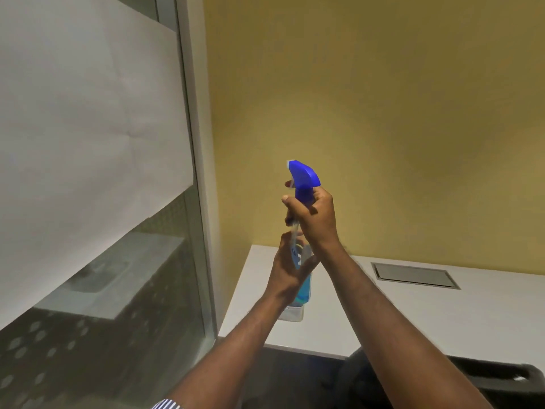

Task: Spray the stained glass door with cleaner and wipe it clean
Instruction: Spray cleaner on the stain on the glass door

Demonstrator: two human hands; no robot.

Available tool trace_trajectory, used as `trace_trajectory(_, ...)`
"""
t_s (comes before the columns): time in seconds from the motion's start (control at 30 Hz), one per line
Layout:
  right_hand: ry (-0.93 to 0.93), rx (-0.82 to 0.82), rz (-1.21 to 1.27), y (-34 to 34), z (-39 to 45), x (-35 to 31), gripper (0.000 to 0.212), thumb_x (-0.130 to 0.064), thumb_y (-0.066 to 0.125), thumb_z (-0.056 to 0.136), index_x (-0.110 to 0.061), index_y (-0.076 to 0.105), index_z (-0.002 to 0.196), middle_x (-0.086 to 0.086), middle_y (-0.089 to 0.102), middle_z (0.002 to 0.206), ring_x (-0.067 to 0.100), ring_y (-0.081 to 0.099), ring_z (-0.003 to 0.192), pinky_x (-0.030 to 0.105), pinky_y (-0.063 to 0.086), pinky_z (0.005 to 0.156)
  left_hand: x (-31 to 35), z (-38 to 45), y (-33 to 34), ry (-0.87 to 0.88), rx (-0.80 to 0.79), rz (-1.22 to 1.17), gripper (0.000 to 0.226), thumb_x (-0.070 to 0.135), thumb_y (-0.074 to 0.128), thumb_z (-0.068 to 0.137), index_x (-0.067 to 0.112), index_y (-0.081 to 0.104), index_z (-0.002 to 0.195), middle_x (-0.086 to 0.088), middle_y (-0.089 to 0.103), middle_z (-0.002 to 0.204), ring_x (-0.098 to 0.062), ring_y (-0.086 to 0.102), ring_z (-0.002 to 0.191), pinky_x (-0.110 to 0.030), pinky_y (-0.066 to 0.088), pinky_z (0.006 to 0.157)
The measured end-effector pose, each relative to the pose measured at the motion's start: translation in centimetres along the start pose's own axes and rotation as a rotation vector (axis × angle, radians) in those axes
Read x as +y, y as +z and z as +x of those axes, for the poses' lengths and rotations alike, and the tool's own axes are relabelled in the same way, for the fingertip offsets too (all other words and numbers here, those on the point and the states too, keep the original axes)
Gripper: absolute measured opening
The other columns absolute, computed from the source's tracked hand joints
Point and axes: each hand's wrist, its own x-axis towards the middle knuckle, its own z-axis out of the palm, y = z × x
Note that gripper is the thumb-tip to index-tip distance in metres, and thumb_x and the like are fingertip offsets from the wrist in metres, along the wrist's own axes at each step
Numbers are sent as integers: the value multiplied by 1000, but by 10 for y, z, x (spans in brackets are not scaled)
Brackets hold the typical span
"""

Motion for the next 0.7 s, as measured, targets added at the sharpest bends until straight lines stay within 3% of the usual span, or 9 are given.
trace_trajectory(0.07,34,21,6,-8,17,20,24,-5,68,92,-3,64,116,9,60,64,22,61,51,28,54,56,-16,16,6,-44,-59,-40,81,96,54,61,50,39,127,22,56,124,-6,64,111,-22,51,99)
trace_trajectory(0.17,67,28,8,-21,41,50,23,-5,67,92,-3,66,115,9,60,62,23,61,52,31,56,57,-40,45,16,-102,-125,-48,55,78,52,78,56,37,127,19,55,132,-7,61,120,-34,51,108)
trace_trajectory(0.27,85,14,10,-37,65,83,22,-6,68,92,-5,67,114,9,62,62,23,63,53,34,58,60,-62,75,30,-119,-160,-30,63,73,57,77,47,41,132,7,57,137,-15,60,126,-35,53,106)
trace_trajectory(0.43,110,-66,-6,-71,115,141,21,-7,72,90,2,68,108,14,64,65,23,64,57,42,59,67,-91,131,60,-115,-165,15,64,55,70,77,37,47,133,14,63,125,-5,64,114,-20,55,95)
trace_trajectory(0.53,133,-116,-29,-90,142,180,24,-9,74,88,3,67,108,25,67,81,22,67,65,43,61,73,-117,165,83,-161,-167,60,57,39,78,84,27,50,132,10,62,126,-8,62,115,-18,52,93)
trace_trajectory(0.7,187,-249,-22,-122,178,234,36,-16,74,84,-8,68,119,14,71,104,15,62,87,35,57,85,-159,211,118,-216,-157,66,49,18,82,84,30,54,122,12,63,121,4,61,110,-8,51,82)
